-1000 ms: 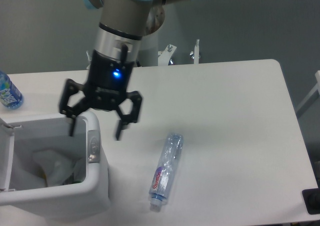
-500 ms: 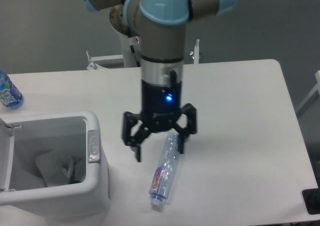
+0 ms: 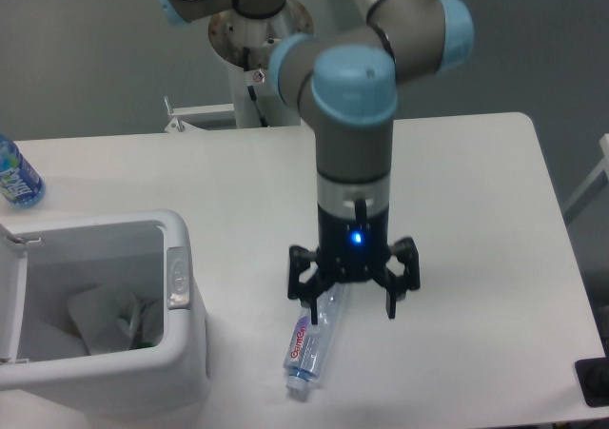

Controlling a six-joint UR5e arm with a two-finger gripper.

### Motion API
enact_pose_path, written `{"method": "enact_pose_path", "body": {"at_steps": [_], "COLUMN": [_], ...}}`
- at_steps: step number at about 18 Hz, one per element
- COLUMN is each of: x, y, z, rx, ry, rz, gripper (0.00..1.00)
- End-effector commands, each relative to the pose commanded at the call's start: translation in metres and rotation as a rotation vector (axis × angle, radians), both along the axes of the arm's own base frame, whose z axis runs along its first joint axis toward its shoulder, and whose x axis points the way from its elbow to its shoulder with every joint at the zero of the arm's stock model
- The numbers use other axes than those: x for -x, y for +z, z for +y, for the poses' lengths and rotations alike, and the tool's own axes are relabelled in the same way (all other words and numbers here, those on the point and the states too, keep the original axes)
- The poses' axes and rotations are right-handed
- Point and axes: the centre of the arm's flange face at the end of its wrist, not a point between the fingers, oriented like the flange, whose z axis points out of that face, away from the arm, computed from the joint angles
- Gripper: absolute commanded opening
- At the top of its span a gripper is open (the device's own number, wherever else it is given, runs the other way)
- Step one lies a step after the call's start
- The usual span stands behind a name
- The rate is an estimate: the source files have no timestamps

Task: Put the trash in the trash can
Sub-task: 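Move the open gripper over the clear water bottle and lower it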

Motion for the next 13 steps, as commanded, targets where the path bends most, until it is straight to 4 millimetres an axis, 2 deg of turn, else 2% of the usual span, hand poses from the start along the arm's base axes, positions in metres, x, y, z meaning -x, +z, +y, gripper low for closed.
{"method": "enact_pose_path", "body": {"at_steps": [3, 5, 7, 10, 12, 13], "x": [-0.001, 0.002, 0.006, -0.009, -0.003, -0.002], "y": [-0.043, -0.064, -0.081, -0.098, -0.106, -0.117], "z": [0.01, 0.013, 0.016, 0.029, 0.036, 0.041], "rx": [0.046, 0.068, 0.104, 0.144, 0.134, 0.134], "ry": [-0.019, -0.029, -0.087, -0.181, -0.185, -0.188], "rz": [-0.037, -0.055, -0.041, -0.019, -0.007, -0.004], "gripper": [1.0, 1.0, 1.0, 1.0, 1.0, 1.0]}}
